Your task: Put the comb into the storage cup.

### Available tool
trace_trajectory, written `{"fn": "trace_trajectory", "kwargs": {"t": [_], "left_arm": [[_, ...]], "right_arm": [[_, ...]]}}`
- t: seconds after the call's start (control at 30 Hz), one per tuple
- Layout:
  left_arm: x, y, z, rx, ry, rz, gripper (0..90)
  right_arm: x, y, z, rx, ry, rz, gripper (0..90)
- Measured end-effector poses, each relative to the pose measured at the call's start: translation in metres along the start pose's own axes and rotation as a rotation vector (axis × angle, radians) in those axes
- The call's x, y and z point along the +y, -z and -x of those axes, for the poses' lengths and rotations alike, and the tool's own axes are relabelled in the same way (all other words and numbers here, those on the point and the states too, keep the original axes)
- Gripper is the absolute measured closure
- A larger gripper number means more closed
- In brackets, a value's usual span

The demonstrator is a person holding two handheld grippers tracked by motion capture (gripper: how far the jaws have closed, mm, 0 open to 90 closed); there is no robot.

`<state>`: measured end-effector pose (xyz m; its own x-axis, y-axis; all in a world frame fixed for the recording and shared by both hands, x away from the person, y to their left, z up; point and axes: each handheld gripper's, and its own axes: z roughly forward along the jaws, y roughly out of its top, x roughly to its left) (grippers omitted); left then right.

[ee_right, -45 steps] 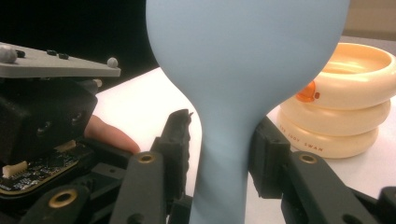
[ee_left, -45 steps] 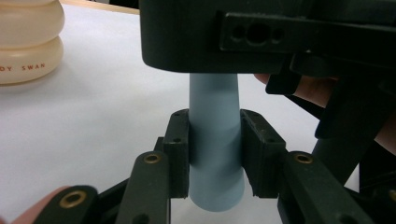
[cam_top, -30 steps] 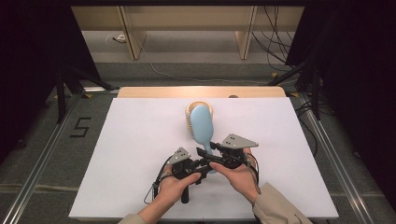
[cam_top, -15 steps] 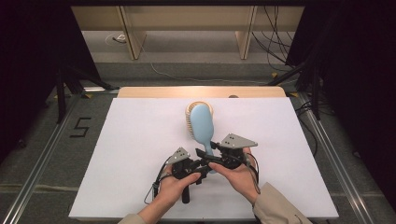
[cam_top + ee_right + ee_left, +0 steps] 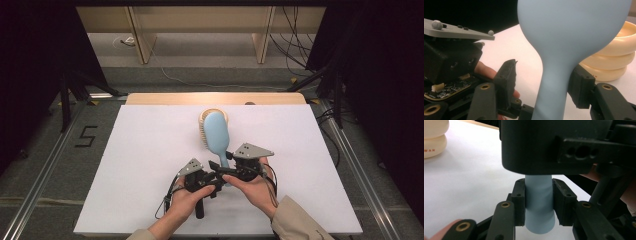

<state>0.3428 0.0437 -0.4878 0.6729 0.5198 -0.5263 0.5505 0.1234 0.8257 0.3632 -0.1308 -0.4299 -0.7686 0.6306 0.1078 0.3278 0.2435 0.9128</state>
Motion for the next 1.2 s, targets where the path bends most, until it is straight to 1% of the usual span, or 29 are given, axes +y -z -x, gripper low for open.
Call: {"fn": "trace_trajectory", "kwargs": {"t": [0.23, 0.4, 0.6, 0.73, 0.8, 0.97, 1.07, 1.13, 1.2], "left_arm": [[0.000, 0.000, 0.000, -0.008, 0.006, 0.001, 64.9], [0.000, 0.000, -0.001, -0.024, 0.026, 0.006, 64.9], [0.000, 0.000, -0.002, -0.028, 0.029, 0.009, 64.9], [0.000, 0.000, -0.002, -0.027, 0.028, 0.007, 64.9], [0.000, 0.000, -0.002, -0.026, 0.029, 0.008, 64.9], [0.000, 0.000, -0.002, -0.029, 0.031, 0.014, 64.9], [0.001, 0.001, -0.002, -0.032, 0.030, 0.015, 64.9], [0.001, 0.001, -0.002, -0.040, 0.038, 0.018, 64.9], [0.001, 0.001, -0.002, -0.039, 0.039, 0.018, 64.9]], "right_arm": [[0.001, 0.000, -0.001, -0.010, 0.007, -0.019, 41.4], [0.001, -0.001, -0.001, -0.017, 0.004, -0.039, 39.2], [0.003, 0.001, 0.000, -0.030, -0.007, -0.037, 34.8], [0.004, 0.002, 0.001, -0.030, -0.012, -0.040, 30.2], [0.006, 0.003, 0.001, -0.040, -0.013, -0.040, 26.2], [0.009, 0.007, 0.002, -0.046, -0.011, -0.043, 17.5], [0.012, 0.010, 0.003, -0.051, -0.007, -0.045, 15.2], [0.013, 0.011, 0.003, -0.053, -0.005, -0.043, 13.3], [0.014, 0.013, 0.003, -0.053, -0.002, -0.045, 10.7]]}}
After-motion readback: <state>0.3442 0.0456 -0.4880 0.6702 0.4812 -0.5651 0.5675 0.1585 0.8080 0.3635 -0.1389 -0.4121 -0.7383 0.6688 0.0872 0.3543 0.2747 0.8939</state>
